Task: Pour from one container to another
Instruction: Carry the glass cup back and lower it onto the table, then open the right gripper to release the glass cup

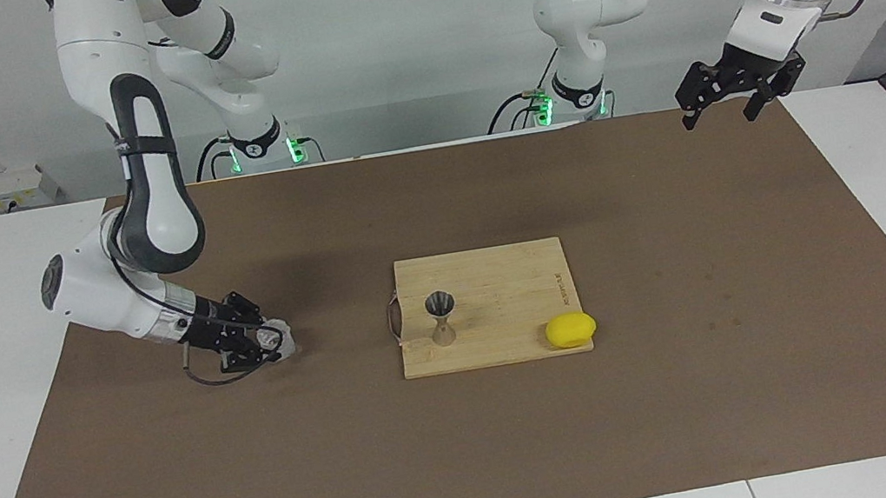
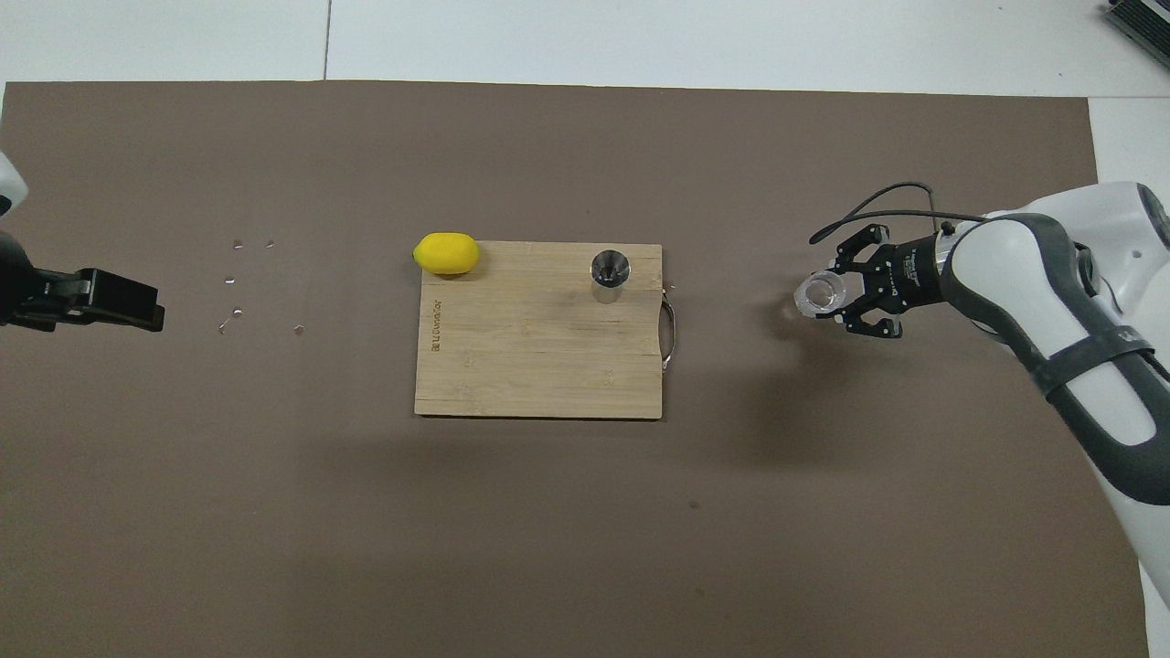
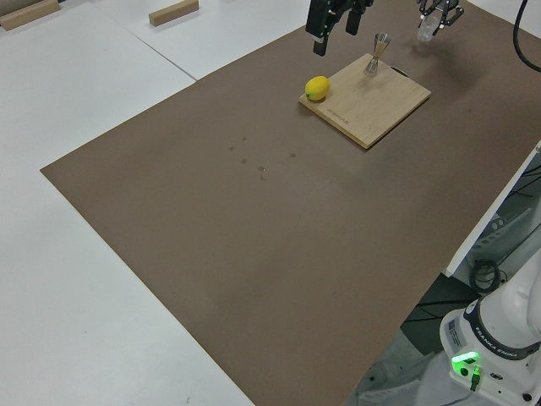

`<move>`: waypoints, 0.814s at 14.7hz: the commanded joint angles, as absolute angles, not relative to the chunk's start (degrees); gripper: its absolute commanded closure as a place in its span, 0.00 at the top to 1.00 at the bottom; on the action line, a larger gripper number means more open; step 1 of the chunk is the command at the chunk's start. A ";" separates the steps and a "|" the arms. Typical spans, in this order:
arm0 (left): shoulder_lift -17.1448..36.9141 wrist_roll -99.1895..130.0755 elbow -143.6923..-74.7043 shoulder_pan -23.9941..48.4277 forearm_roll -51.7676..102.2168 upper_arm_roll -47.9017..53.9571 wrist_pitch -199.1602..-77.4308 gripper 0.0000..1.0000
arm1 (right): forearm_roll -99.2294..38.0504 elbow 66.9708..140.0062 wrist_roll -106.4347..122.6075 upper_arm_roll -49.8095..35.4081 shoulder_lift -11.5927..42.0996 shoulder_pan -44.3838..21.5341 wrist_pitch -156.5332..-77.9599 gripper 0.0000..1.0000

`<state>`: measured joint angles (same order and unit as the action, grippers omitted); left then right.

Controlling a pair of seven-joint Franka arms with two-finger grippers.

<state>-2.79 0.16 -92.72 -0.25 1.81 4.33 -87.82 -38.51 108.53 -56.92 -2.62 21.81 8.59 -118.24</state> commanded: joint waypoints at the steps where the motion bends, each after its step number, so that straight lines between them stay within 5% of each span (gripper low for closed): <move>1: -4.48 0.79 -94.66 0.09 1.14 3.96 -88.07 1.00 | -40.43 108.46 -52.91 -3.43 22.76 11.33 -116.72 0.00; 6: -4.48 0.79 -94.66 0.09 1.14 4.04 -88.07 1.00 | -40.69 108.72 -52.03 -3.43 23.47 12.48 -116.19 0.00; 7: -4.48 0.79 -94.66 0.09 1.14 3.96 -88.07 1.00 | -41.48 109.42 -52.03 -3.34 23.38 12.22 -116.89 0.14; 10: -4.48 0.79 -94.66 0.09 1.14 4.04 -88.07 1.00 | -41.48 109.86 -52.12 -3.25 23.20 12.04 -117.33 0.98; 12: -4.48 0.79 -94.66 0.09 1.14 4.04 -88.07 1.00 | -41.05 109.95 -51.94 -3.16 23.03 12.04 -117.33 1.00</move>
<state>-2.79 0.16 -92.73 -0.26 1.81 4.33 -87.82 -39.53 108.98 -54.10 -2.85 23.65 11.57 -116.87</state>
